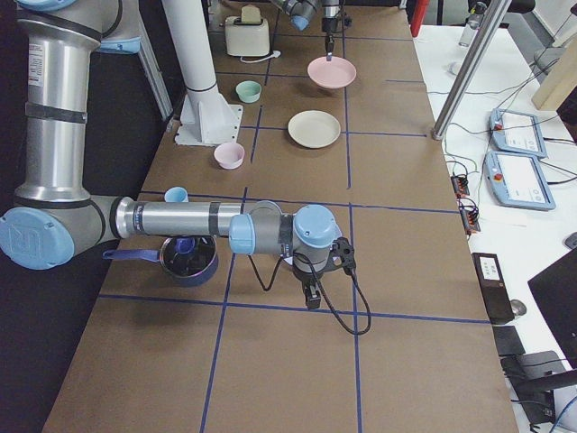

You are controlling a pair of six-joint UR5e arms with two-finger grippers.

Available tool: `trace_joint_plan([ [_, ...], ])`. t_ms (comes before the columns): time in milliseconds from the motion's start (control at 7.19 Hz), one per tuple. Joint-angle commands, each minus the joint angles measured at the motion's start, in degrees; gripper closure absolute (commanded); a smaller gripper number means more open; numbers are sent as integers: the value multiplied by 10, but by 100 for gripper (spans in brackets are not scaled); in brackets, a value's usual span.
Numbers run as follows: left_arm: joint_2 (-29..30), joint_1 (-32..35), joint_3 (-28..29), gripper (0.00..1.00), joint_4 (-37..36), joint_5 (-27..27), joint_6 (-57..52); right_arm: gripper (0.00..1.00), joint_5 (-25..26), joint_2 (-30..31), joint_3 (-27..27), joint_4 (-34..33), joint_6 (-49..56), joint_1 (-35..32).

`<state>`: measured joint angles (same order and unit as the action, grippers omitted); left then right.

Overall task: Stack three plates with pink and blue
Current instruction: 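Carry the pink plate with the left gripper onto the cream plate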

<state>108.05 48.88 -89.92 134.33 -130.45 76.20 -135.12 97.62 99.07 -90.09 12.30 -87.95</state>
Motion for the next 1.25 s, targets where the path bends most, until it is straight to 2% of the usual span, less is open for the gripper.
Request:
trace_joint_plan([
  [0,84,-84,-2,100,-55,80,58,0,0,-1,-3,0,0,1],
  [139,106,-123,0,100,-67,116,59,0,0,-1,-3,0,0,1],
  [696,146,-176,10,100,-113,158,61,0,0,-2,-10,0,1,1],
  [835,146,-175,10,87,-115,158,61,0,0,-2,-10,0,1,1],
  [974,143,-175,10,15,-116,158,53,0,0,-3,-10,0,1,1],
  [1113,141,-175,9,0,-117,158,53,0,0,-7,-10,0,0,1],
])
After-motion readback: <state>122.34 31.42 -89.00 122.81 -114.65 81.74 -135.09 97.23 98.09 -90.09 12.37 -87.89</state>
